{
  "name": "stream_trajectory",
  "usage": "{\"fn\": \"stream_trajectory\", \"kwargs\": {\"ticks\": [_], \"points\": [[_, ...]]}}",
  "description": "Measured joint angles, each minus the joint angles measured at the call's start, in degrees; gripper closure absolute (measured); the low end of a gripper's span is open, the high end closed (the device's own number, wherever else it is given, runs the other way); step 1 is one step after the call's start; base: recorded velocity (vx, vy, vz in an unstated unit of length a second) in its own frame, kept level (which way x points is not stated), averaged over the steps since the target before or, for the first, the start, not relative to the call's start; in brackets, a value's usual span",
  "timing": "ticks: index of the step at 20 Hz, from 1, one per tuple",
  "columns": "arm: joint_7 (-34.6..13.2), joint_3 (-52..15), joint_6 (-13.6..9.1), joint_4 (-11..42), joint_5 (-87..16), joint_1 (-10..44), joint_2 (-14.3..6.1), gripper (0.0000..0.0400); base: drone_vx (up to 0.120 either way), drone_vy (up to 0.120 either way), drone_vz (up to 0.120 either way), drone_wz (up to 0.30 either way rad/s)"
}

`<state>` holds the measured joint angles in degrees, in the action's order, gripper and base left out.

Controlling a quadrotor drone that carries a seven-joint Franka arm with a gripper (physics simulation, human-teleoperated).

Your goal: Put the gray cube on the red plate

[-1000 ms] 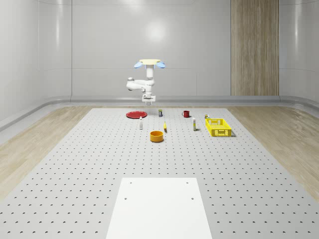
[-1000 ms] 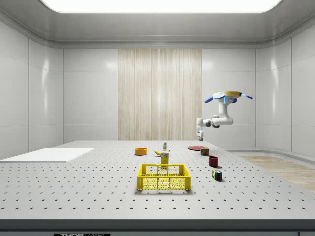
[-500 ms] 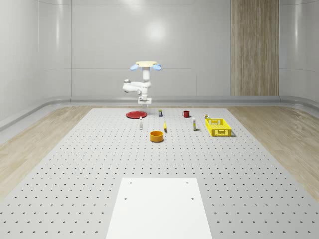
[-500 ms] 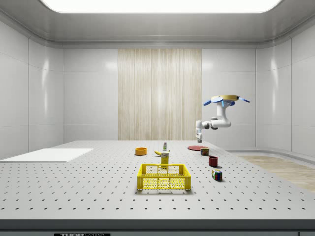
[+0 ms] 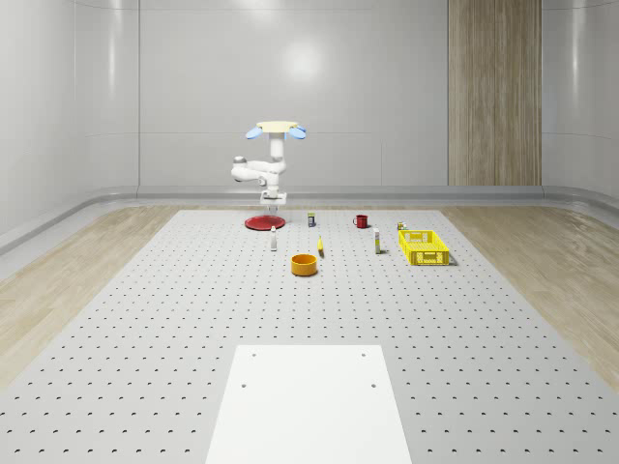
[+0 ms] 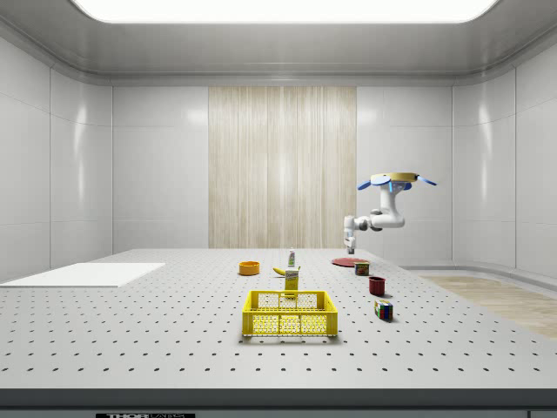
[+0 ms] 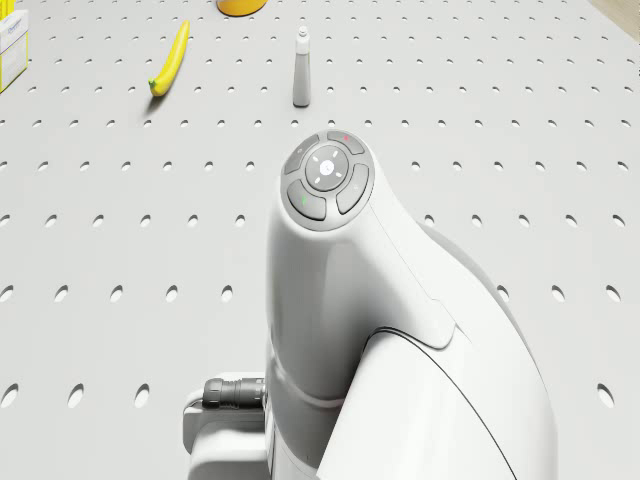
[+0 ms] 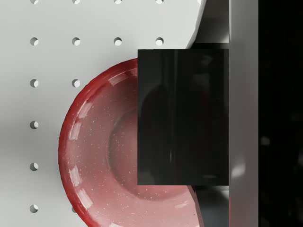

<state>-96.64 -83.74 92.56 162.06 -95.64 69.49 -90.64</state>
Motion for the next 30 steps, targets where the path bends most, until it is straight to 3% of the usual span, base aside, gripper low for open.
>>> {"fn": "stream_trajectory", "kwargs": {"ticks": [10, 28, 30], "points": [[-0.03, -0.03, 0.36, -0.01, 0.15, 0.04, -0.39, 0.0150, -0.040, -0.120, 0.000, 0.000], [-0.39, 12.37, 4.83, -2.56, -11.41, 2.08, -0.37, 0.0150, 0.000, -0.002, 0.000, 0.000], [-0.41, 13.38, 5.12, -2.89, -12.39, 2.30, -0.21, 0.0099, 0.000, 0.000, 0.000, 0.000]]}}
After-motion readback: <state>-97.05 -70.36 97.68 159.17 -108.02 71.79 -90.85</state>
